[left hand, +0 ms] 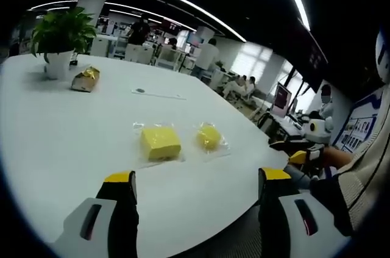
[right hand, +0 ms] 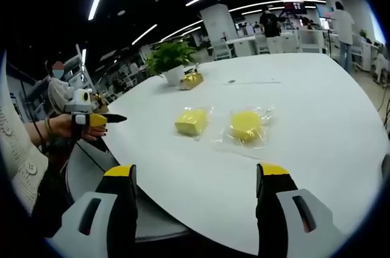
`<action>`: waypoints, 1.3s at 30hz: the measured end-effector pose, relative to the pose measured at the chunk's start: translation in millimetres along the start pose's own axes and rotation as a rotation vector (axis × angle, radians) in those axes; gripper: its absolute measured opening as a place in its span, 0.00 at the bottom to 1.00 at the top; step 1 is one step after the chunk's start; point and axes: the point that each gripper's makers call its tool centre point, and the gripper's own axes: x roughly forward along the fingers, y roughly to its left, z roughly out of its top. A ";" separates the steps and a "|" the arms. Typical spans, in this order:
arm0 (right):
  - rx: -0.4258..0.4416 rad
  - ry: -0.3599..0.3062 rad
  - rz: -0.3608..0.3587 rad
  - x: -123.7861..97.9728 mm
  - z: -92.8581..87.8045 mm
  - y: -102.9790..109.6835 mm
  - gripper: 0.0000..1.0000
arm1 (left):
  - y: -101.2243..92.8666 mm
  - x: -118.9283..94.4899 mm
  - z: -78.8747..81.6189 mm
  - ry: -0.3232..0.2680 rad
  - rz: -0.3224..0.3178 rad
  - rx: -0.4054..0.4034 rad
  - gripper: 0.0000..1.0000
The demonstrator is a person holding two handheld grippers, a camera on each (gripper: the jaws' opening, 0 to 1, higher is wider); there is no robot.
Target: Compare the silicone blocks by pressing each to a similar depth, holding the contact briefly, and releasing to observe deformation and rebound differences across the visible hardness samples.
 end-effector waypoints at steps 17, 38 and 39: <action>0.003 0.050 -0.017 14.3 8.7 -12.7 0.74 | 39.3 43.5 35.4 -0.037 -0.017 -0.224 0.78; 0.034 0.145 -0.050 32.0 3.2 -37.9 0.74 | 106.9 145.1 26.4 0.071 -0.035 -0.368 0.76; 0.035 0.151 -0.054 32.3 2.2 -39.6 0.74 | 108.1 149.1 25.3 0.075 -0.040 -0.375 0.76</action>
